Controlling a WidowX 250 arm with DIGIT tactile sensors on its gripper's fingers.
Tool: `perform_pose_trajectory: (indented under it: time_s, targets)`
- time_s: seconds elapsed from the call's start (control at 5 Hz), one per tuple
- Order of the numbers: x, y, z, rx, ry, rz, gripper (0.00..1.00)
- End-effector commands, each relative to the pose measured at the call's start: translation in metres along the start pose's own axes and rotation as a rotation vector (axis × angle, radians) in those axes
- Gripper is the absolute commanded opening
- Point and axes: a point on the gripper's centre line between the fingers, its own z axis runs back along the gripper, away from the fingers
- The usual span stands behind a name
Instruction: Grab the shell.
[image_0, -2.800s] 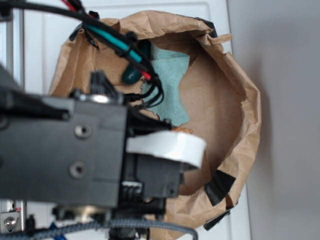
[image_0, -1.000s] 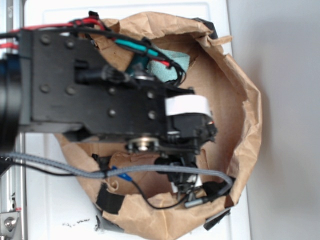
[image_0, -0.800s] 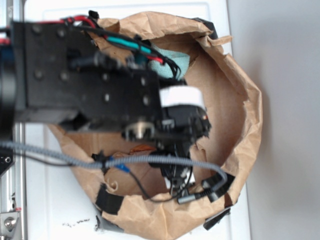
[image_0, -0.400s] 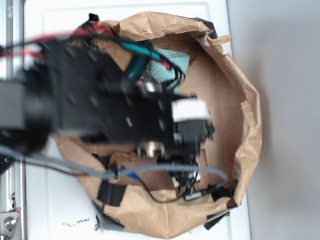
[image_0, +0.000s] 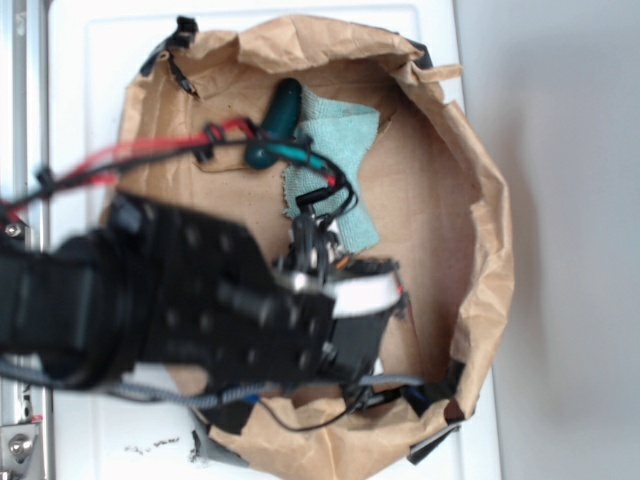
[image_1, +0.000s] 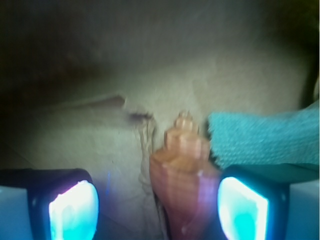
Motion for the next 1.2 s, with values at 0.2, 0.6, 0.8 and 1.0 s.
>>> perform_pose_trajectory:
  time_s: [0.2,0.6,0.8,1.0]
  targets:
    - [-0.012,-0.008,0.003,0.029,-0.069,-0.096,1.00]
    - [-0.001,-0.014,0.010,0.017,-0.035,-0.060,0.11]
    - [0.008,-0.016,0.010,0.021,-0.037,-0.045,1.00]
    - [0.017,-0.013,0.013,0.013,-0.035,-0.043,1.00]
